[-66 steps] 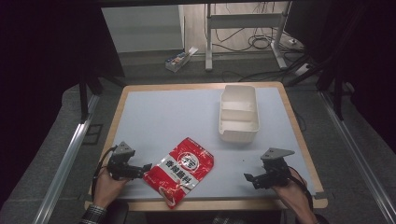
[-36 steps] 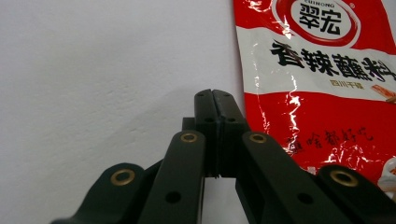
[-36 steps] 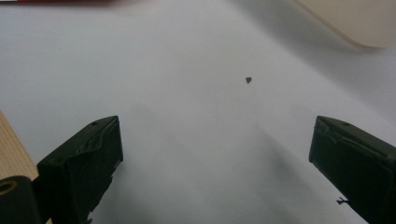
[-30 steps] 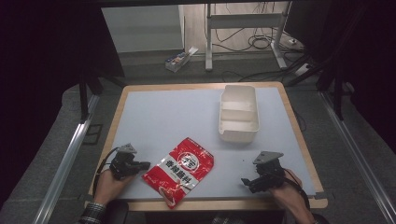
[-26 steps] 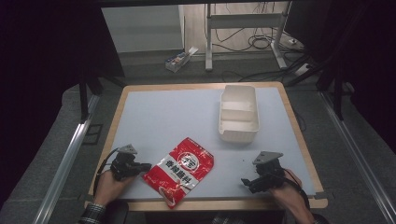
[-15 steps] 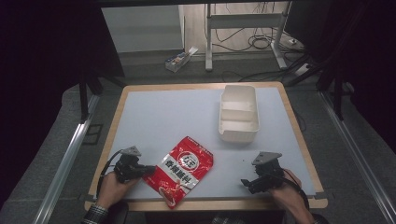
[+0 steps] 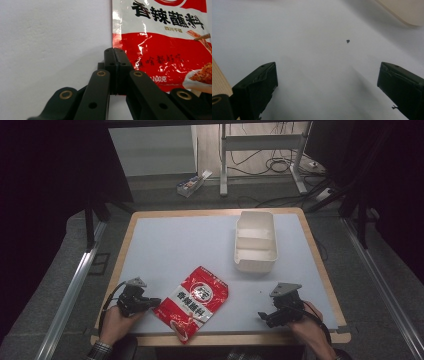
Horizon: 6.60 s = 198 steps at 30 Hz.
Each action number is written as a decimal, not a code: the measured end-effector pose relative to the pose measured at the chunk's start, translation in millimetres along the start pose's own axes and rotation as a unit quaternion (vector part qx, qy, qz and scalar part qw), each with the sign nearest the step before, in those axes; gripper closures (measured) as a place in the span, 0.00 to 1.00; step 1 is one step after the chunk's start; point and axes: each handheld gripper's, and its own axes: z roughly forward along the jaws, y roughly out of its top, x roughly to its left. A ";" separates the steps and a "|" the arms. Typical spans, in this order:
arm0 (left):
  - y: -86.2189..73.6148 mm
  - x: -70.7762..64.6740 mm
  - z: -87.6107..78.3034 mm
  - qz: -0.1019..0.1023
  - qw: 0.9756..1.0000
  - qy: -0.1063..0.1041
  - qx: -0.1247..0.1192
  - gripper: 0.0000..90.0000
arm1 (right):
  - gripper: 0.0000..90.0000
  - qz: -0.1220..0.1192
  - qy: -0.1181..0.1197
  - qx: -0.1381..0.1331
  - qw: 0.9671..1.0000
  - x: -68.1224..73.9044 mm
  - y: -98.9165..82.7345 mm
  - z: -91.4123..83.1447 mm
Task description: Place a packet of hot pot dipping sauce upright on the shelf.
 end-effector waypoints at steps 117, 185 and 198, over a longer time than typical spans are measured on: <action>11.2 -29.3 15.0 0.105 0.991 0.059 -0.063 0.25 | 0.99 -0.022 0.220 -0.021 0.975 53.7 127.0 75.1; 12.1 -24.8 17.8 0.094 0.993 0.046 -0.062 0.06 | 0.99 -0.017 0.102 -0.146 0.984 -27.5 263.3 4.2; 12.3 -25.4 18.9 0.098 0.992 0.048 -0.058 0.05 | 0.99 -0.005 0.071 -0.152 0.986 -57.9 280.3 5.1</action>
